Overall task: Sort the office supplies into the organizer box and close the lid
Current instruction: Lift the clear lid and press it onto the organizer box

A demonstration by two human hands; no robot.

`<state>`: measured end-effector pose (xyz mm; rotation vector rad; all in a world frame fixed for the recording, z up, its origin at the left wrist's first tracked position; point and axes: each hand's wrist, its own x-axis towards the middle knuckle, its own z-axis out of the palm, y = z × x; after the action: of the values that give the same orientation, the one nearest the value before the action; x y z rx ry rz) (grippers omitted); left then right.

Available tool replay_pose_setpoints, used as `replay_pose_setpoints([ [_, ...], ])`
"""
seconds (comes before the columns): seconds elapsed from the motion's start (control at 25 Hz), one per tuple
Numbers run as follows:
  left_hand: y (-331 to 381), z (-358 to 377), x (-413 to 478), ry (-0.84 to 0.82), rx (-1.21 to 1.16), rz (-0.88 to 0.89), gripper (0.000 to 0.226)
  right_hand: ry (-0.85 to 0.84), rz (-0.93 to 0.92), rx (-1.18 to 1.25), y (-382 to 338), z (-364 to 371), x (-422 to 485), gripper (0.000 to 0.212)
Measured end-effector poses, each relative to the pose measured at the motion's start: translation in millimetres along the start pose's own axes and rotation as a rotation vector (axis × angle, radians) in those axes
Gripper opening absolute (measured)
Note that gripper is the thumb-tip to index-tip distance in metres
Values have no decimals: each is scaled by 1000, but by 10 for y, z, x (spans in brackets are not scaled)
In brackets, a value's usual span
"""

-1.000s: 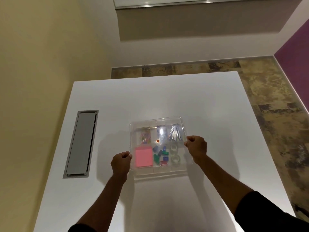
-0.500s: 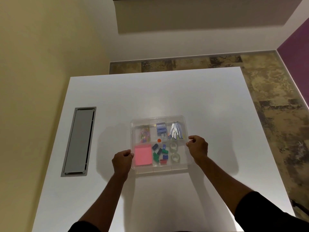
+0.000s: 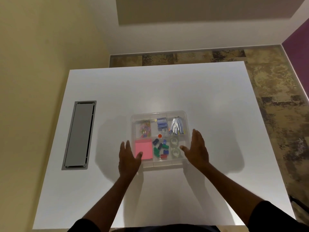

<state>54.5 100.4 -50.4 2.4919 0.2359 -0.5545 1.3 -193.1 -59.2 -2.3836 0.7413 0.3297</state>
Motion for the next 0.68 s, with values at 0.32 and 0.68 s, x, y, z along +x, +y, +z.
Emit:
replay_pose_setpoints([
  [0.32, 127, 429, -241, -79, 175, 167, 125, -154, -107, -238, -129, 372, -399, 122],
  [0.68, 15, 601, -164, -77, 159, 180, 129, -93, -217, -372, 98, 580, -388, 111],
])
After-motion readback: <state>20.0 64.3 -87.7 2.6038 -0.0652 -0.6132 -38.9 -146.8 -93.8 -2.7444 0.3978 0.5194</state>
